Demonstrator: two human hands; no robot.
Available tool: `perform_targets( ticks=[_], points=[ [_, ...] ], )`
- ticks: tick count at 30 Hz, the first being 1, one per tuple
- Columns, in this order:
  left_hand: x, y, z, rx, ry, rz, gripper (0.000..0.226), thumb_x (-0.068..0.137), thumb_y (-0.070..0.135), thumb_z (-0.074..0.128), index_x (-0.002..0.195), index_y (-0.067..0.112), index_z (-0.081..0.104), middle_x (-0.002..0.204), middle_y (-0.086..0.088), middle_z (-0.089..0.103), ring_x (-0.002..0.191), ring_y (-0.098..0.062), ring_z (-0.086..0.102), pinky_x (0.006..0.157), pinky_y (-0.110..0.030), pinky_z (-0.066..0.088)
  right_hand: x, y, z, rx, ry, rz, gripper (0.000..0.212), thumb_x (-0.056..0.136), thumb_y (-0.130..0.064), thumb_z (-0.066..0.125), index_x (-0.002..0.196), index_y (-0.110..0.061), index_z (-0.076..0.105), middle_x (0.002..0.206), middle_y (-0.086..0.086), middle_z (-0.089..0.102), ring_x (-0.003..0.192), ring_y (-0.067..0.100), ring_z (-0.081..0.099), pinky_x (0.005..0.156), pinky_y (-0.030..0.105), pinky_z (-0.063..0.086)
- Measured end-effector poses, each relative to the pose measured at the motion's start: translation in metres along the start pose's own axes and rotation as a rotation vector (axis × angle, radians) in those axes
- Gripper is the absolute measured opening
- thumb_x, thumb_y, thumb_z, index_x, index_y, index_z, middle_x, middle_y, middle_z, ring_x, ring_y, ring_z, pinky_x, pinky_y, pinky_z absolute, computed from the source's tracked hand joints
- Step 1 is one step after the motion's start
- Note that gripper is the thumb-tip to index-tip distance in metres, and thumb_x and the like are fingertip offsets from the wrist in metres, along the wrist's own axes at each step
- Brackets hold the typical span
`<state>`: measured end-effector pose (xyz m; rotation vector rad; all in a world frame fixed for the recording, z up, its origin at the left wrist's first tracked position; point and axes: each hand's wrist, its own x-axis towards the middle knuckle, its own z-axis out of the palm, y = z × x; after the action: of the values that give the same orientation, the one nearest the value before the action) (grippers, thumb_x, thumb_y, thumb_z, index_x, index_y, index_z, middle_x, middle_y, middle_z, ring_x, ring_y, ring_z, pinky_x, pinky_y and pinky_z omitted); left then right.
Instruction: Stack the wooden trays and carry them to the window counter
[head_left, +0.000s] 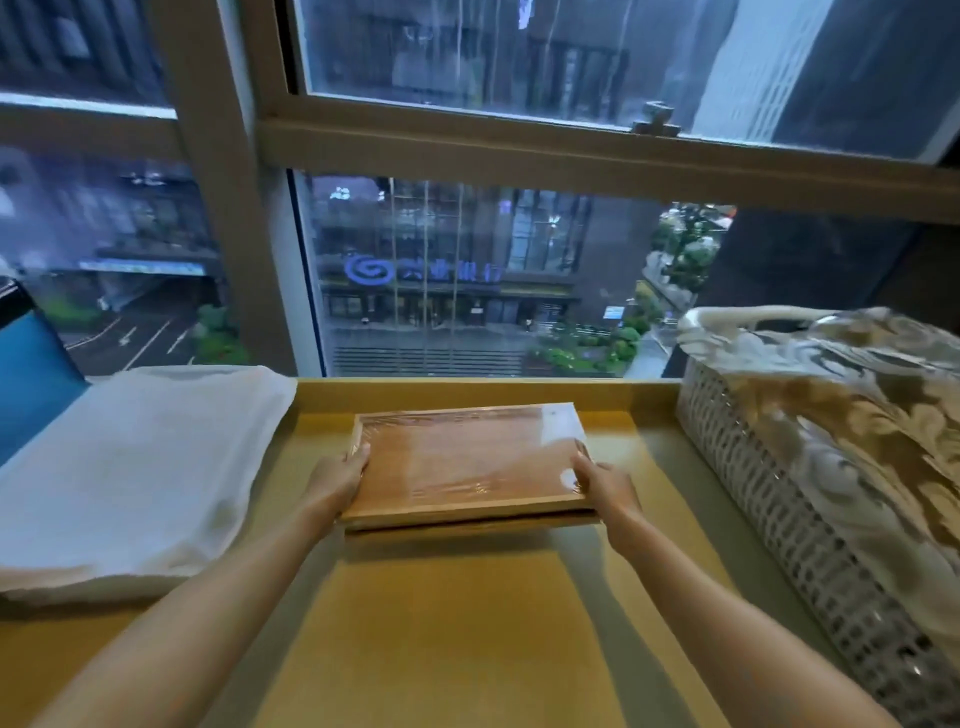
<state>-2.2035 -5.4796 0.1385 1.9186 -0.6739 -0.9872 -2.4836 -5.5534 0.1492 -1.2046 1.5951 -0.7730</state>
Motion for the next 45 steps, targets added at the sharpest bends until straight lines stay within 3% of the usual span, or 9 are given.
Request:
perform_targets(
  ticks=[6,12,17,23,26,31,38,42,45],
  points=[
    [0.031,0.012,0.029,-0.129,-0.008,-0.144,0.043,0.095,0.036,0.042,0.117,0.003,0.057,0.104,-0.016,0.064,0.096,-0.031,0.061,0.088,-0.041,0.049,0.063,0.001,0.004,0.023,-0.122,0.074,0.029,0.089,-0.031,0.049,0.065,-0.016,0.057,0.069,0.002,0.056,0.066,0.015,0.050,0.064,0.030,0.040],
    [0.055,0.022,0.049,-0.179,-0.002,-0.223,0.040,0.095,0.032,0.044,0.119,0.001,0.054,0.082,-0.006,0.059,0.073,-0.018,0.055,0.061,-0.029,0.043,0.103,0.007,0.009,0.066,-0.164,0.132,0.024,0.089,-0.034,0.051,0.088,-0.012,0.060,0.077,0.001,0.058,0.069,0.014,0.051,0.062,0.028,0.040],
    [0.071,0.027,0.052,-0.167,0.035,-0.201,0.044,0.094,0.034,0.045,0.123,0.001,0.051,0.113,-0.015,0.060,0.094,-0.026,0.055,0.084,-0.037,0.045,0.120,0.007,0.017,0.052,-0.171,0.142,0.023,0.090,-0.032,0.050,0.089,-0.011,0.059,0.080,0.004,0.058,0.077,0.019,0.053,0.075,0.033,0.042],
    [0.084,0.020,0.053,-0.174,0.044,-0.202,0.037,0.095,0.030,0.045,0.116,0.002,0.054,0.086,-0.006,0.059,0.080,-0.022,0.056,0.080,-0.036,0.044,0.128,0.005,0.024,0.002,-0.154,0.141,0.028,0.091,-0.033,0.048,0.070,-0.015,0.055,0.074,0.004,0.056,0.067,0.015,0.049,0.065,0.029,0.039],
    [0.087,0.017,0.054,-0.152,0.022,-0.195,0.040,0.095,0.030,0.044,0.118,0.000,0.054,0.097,-0.012,0.061,0.087,-0.026,0.057,0.081,-0.037,0.045,0.129,0.005,0.025,-0.047,-0.137,0.147,0.031,0.092,-0.033,0.047,0.069,-0.014,0.053,0.076,0.004,0.056,0.073,0.017,0.051,0.073,0.035,0.043],
    [0.095,0.014,0.055,-0.086,0.034,-0.186,0.047,0.095,0.034,0.042,0.123,-0.002,0.053,0.119,-0.020,0.061,0.107,-0.036,0.058,0.099,-0.045,0.046,0.132,0.008,0.025,-0.084,-0.123,0.141,0.030,0.091,-0.026,0.046,0.065,-0.012,0.052,0.068,0.005,0.053,0.064,0.016,0.047,0.059,0.028,0.037],
    [0.097,0.020,0.053,-0.016,-0.010,-0.182,0.050,0.095,0.037,0.039,0.127,-0.001,0.051,0.123,-0.019,0.060,0.110,-0.035,0.057,0.099,-0.041,0.045,0.127,0.008,0.026,-0.128,-0.130,0.113,0.031,0.094,-0.029,0.039,0.071,-0.013,0.052,0.069,0.004,0.050,0.064,0.015,0.045,0.057,0.025,0.036],
    [0.095,0.022,0.050,-0.051,-0.061,-0.201,0.053,0.094,0.039,0.041,0.130,0.000,0.047,0.127,-0.019,0.057,0.113,-0.034,0.056,0.098,-0.042,0.046,0.124,0.003,0.028,-0.175,-0.134,0.110,0.033,0.095,-0.033,0.036,0.095,-0.006,0.055,0.093,0.012,0.058,0.091,0.027,0.057,0.081,0.037,0.046],
    [0.091,0.028,0.048,-0.119,-0.068,-0.209,0.060,0.093,0.044,0.041,0.136,0.001,0.039,0.132,-0.018,0.054,0.107,-0.031,0.059,0.078,-0.035,0.050,0.123,-0.001,0.026,-0.249,-0.124,0.077,0.042,0.095,-0.036,0.034,0.107,-0.001,0.055,0.109,0.018,0.060,0.099,0.030,0.056,0.092,0.041,0.044]
  ],
)
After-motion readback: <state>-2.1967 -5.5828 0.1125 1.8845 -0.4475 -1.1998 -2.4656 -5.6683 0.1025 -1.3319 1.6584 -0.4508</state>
